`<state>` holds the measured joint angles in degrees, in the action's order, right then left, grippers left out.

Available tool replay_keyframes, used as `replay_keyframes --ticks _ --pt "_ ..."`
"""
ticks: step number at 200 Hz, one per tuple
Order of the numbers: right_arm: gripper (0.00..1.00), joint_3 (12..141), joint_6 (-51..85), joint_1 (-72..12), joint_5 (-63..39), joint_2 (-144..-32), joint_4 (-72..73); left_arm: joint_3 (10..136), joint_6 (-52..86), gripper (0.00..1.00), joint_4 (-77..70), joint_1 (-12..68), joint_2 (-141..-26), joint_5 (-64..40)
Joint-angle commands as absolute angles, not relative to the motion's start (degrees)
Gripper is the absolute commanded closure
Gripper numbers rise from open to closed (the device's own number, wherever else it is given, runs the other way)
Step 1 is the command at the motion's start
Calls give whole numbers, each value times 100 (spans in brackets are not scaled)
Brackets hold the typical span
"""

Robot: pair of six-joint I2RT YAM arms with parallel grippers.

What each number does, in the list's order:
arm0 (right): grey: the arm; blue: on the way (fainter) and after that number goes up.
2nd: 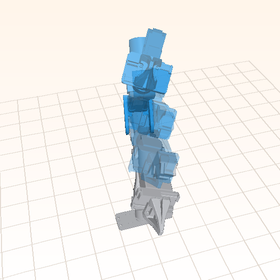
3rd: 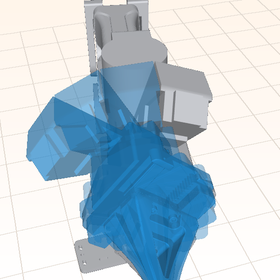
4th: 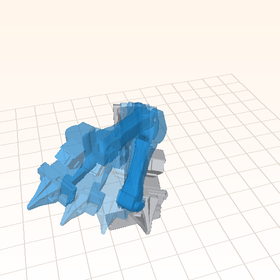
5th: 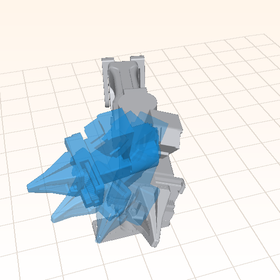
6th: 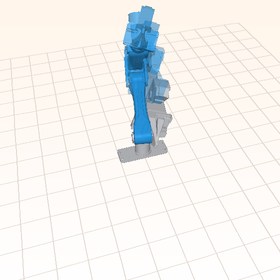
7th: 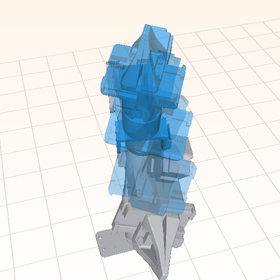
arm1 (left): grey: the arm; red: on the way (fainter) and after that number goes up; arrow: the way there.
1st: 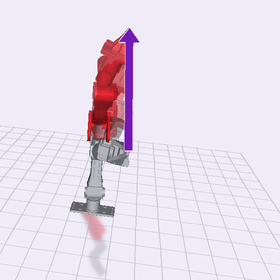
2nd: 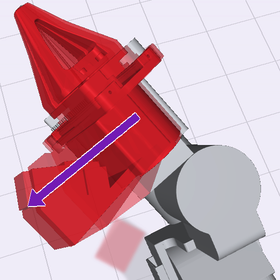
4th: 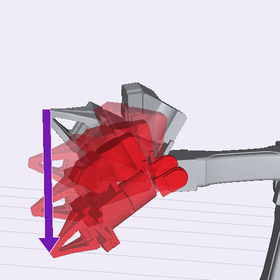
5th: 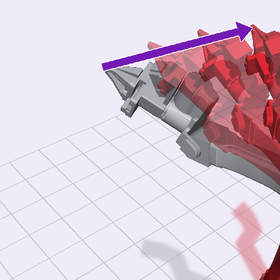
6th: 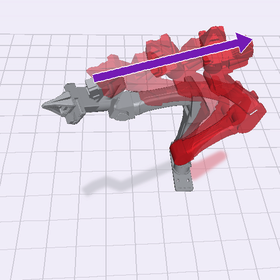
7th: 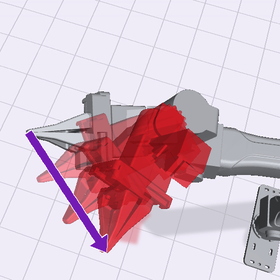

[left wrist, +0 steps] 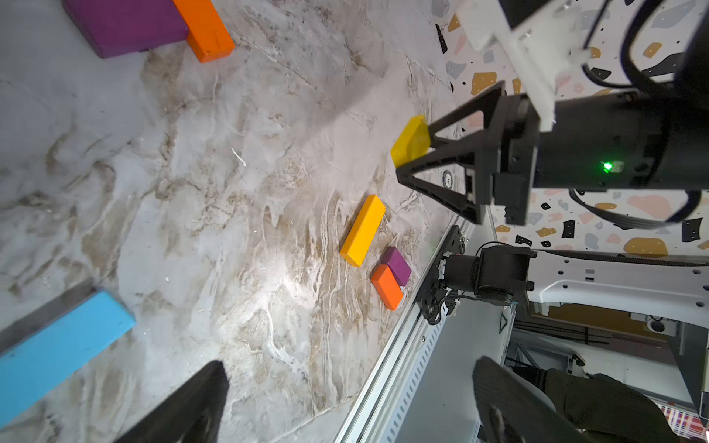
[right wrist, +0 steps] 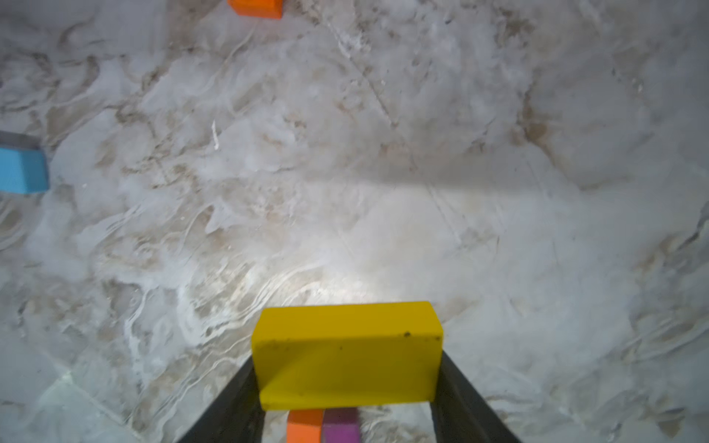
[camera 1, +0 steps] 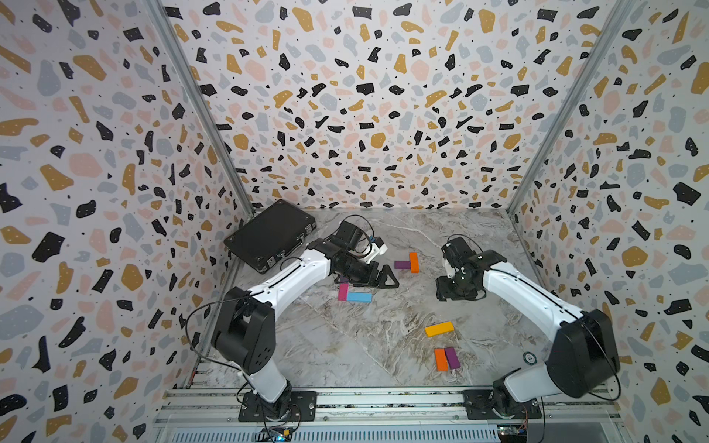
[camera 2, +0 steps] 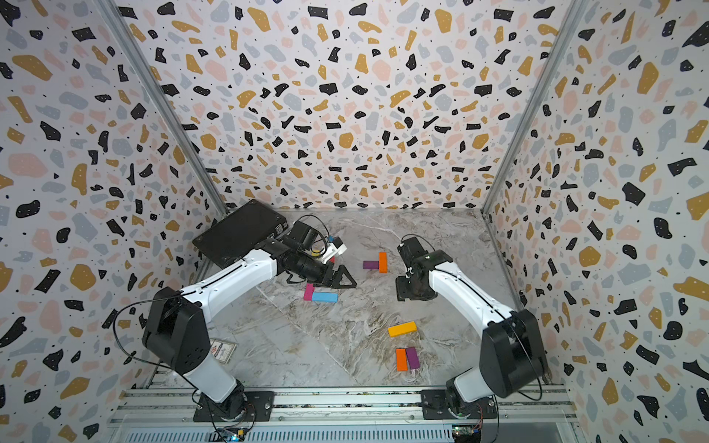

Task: Assemble the letter t with building blocks
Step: Pick up the building block from the center of the board, then place the building block at the center of the board.

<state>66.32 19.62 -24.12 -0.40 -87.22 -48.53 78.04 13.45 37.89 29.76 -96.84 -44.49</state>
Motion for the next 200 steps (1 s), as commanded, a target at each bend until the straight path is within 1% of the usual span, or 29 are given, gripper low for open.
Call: replay_keyframes --ticks 1,33,65,126,200 --pt "42 6983 889 -2241 -388 -9143 -4400 8162 1114 0 4068 2900 -9934 -4412" --pt "42 7584 475 -2073 -477 -10107 -4069 8530 1141 0 4146 2764 -10336 -4489" --pt "42 8160 470 -1943 -476 -10839 -4057 8788 1068 0 4305 2642 -10612 -4571" --pt "42 8634 1048 -1837 -426 -11547 -4007 8852 1028 0 4245 2505 -10751 -4614" --pt "40 8682 1160 -1828 -475 -11821 -3965 8809 1080 0 4206 2496 -10802 -4645"
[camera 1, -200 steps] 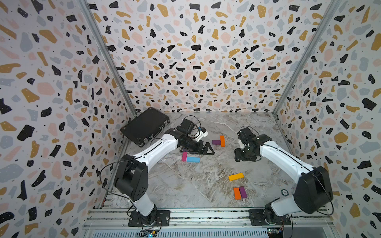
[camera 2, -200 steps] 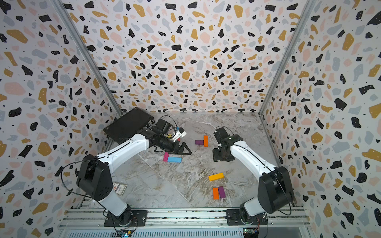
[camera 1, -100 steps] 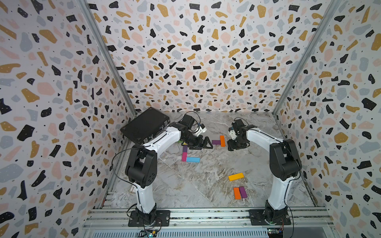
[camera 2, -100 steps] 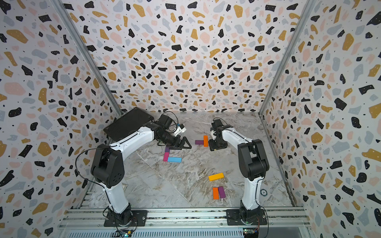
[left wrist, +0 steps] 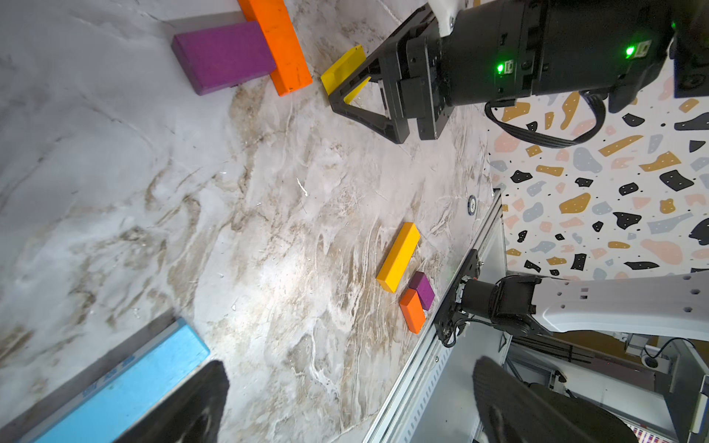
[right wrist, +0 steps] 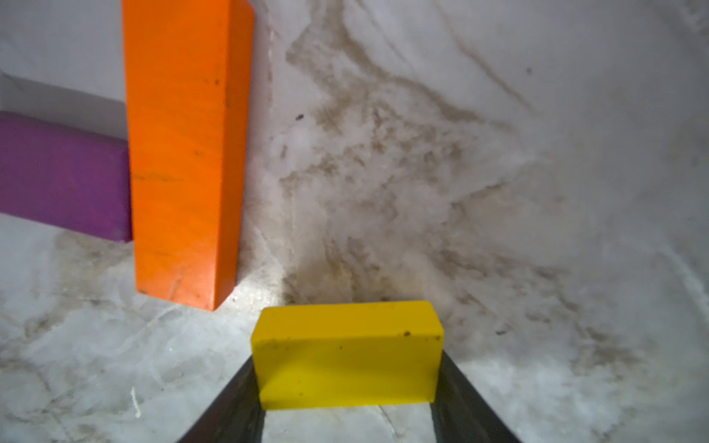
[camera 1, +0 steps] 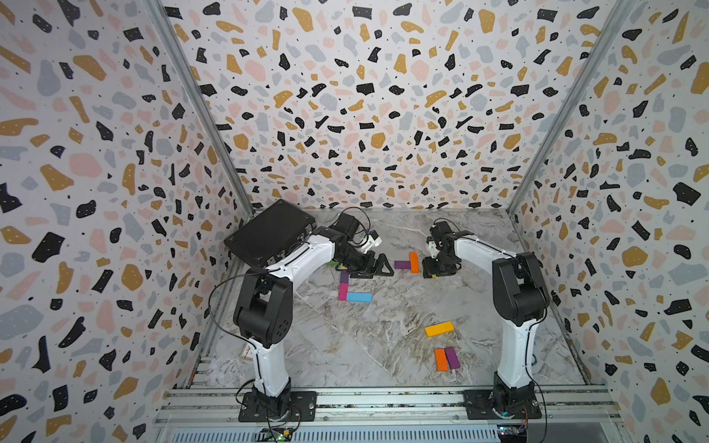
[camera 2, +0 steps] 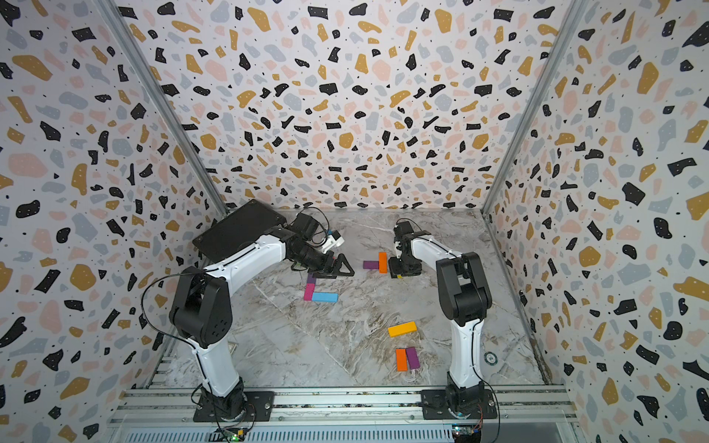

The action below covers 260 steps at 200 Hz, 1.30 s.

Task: Assemble the letter t with building blocks
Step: Place the building block at the center of the board.

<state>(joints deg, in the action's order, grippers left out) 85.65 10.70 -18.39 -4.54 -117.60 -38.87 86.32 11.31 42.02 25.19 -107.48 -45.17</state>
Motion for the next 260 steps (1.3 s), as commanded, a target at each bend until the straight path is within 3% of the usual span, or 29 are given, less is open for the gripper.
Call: replay_keyframes --ticks 1,101,142,162,201,260 --pt "40 8679 1160 -1833 -475 -11821 -3969 8808 1080 0 4203 2496 -10797 -4647" --pt "18 8607 819 -1828 -602 -11499 -3946 8602 1087 0 4094 2496 -10666 -4667" --pt "11 8206 -593 -1828 -607 -10618 -3845 8409 1080 0 3909 2487 -10622 -4749" --pt "11 7905 -1427 -1829 -285 -10352 -3649 8395 1033 0 3897 2471 -10650 -4870" --pt "18 7444 -3345 -1824 -767 -10294 -3205 8376 990 0 3971 2344 -10602 -5046" --pt "32 8474 -4509 -1731 -1489 -11092 -4064 8304 1176 0 3731 2218 -10450 -5187"
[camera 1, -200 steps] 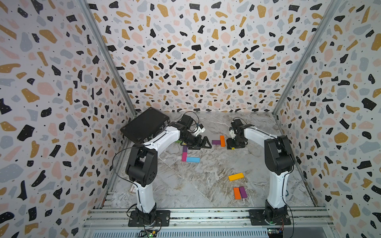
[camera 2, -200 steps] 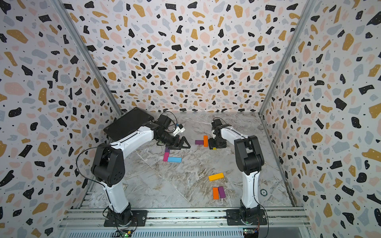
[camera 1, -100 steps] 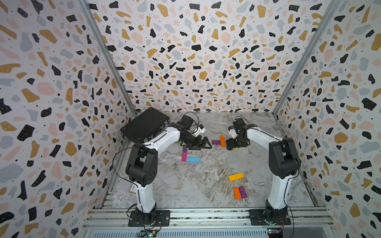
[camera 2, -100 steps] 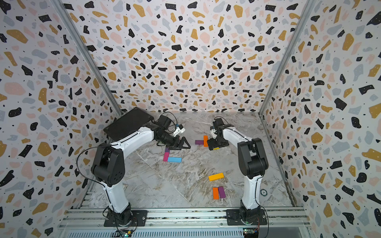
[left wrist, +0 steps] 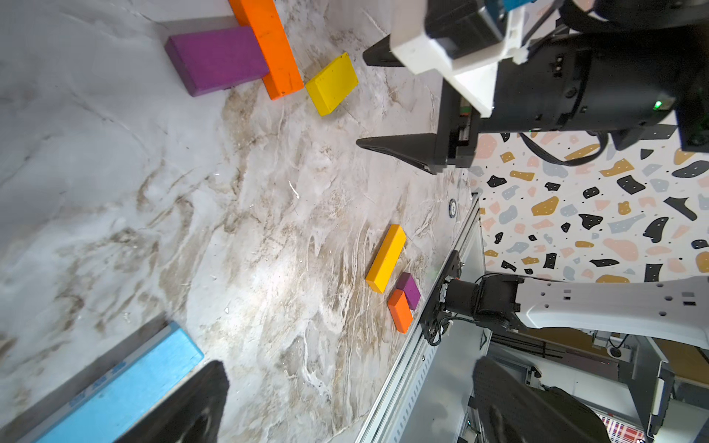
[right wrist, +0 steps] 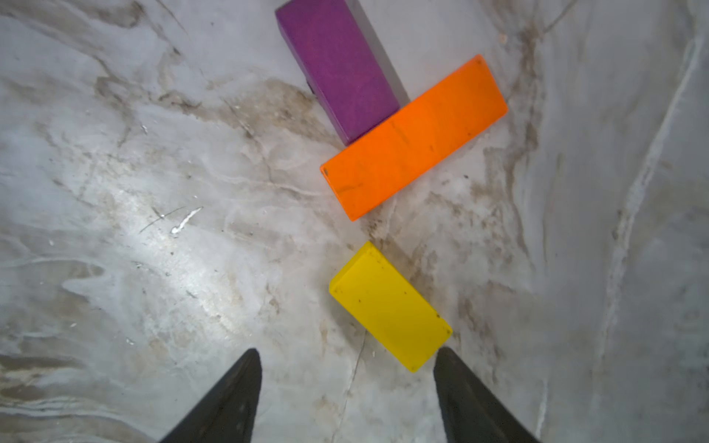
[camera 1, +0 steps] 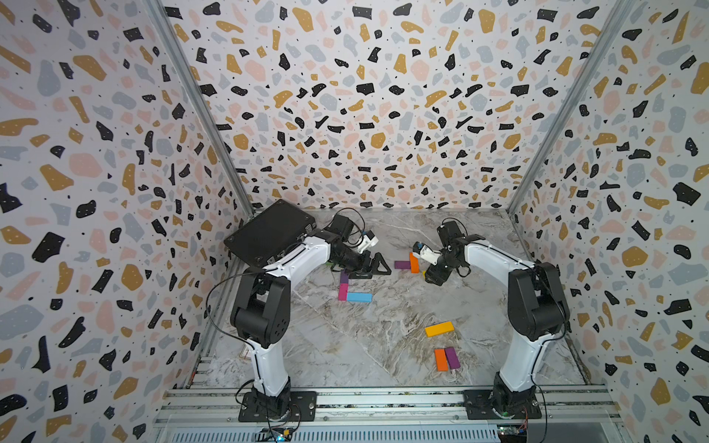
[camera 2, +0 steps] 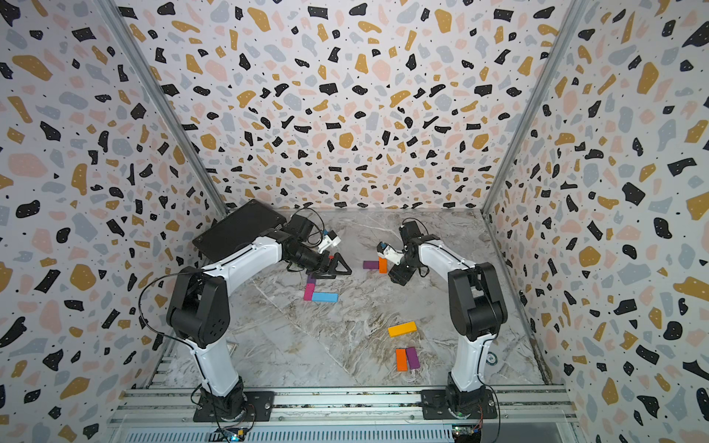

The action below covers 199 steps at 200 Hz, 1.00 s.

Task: Assemble the letter t with building blocks
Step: Place the building block at the center of the board, then assemble the building block at the center of the board.

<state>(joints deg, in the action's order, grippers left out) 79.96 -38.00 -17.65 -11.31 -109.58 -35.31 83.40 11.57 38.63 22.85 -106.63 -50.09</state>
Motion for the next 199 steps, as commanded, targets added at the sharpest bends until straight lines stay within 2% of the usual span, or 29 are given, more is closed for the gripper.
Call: replay_keyframes --ticks 1,22,102,199 --pt "32 8482 -4513 -1731 -1492 -11096 -4066 8305 1177 0 3729 2221 -10450 -5186" --pt "36 8367 -4590 -1731 -1341 -11127 -3912 8217 1191 1 3676 2158 -10489 -5193" --pt "38 8351 -4785 -1696 -994 -11309 -3981 8209 1270 0 3568 2048 -10670 -5273" --pt "42 8410 -4781 -1679 -549 -11591 -3386 8150 1292 0 3533 2004 -10736 -5276"
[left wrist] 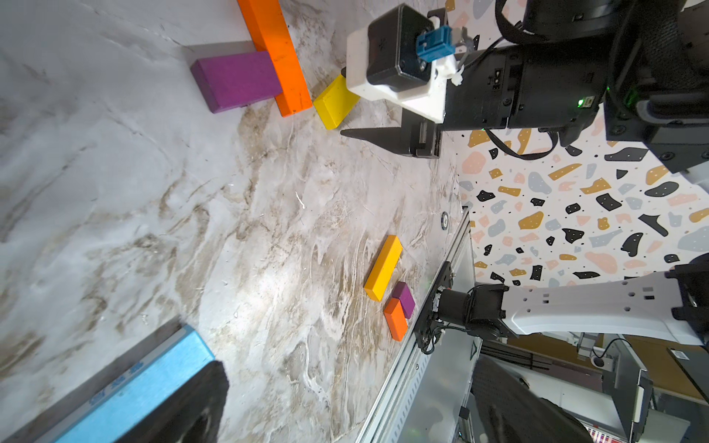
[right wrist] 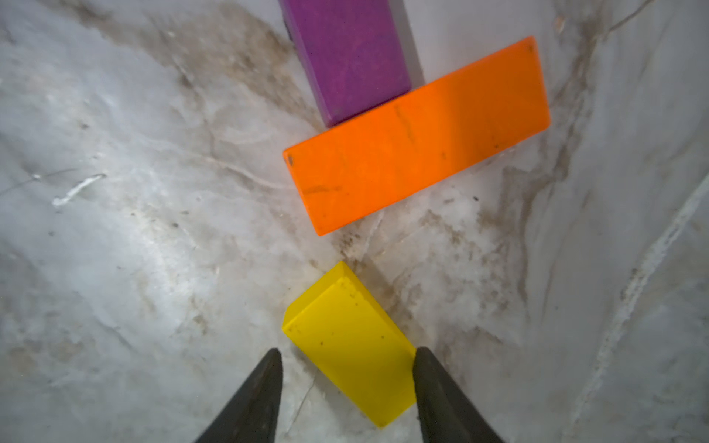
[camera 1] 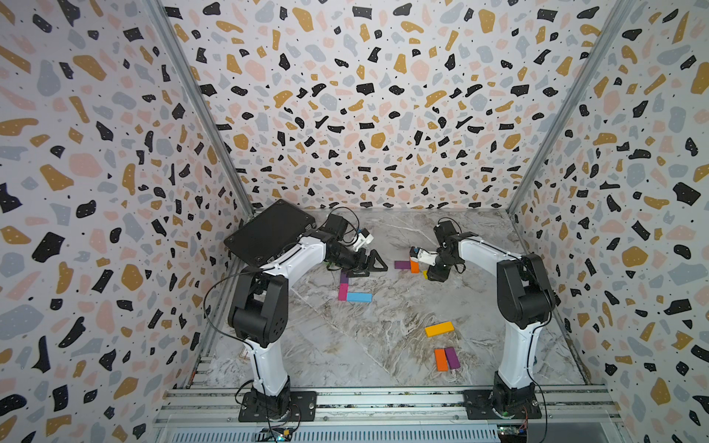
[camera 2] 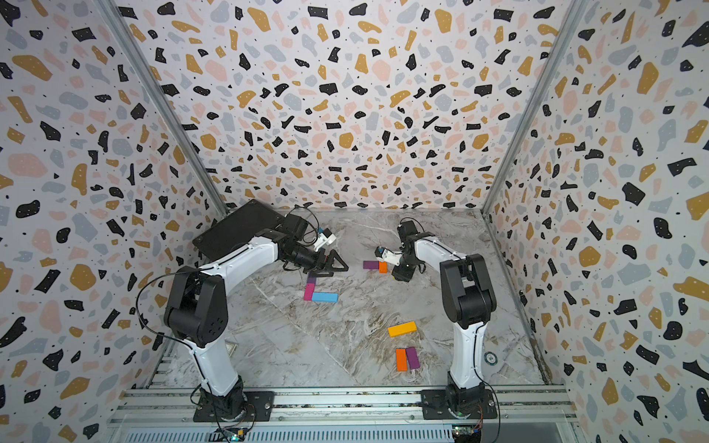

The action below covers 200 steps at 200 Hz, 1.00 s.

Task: Assemble the letter t with building blocks
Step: Assemble the building block at the center of the board.

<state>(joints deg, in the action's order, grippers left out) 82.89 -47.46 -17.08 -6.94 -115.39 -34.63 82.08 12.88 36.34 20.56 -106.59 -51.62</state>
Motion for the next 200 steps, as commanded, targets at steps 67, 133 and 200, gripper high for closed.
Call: replay_keyframes --ticks 67,133,200 --pt "42 8563 -4850 -1670 -571 -11698 -3461 8188 1319 0 3524 2008 -10837 -5291" --pt "44 8397 -4743 -1670 -667 -11568 -3313 8147 1342 0 3480 1997 -10816 -5300" --pt "50 9075 -4685 -1600 -1055 -12023 -3964 8175 1301 0 3546 1995 -10863 -5256"
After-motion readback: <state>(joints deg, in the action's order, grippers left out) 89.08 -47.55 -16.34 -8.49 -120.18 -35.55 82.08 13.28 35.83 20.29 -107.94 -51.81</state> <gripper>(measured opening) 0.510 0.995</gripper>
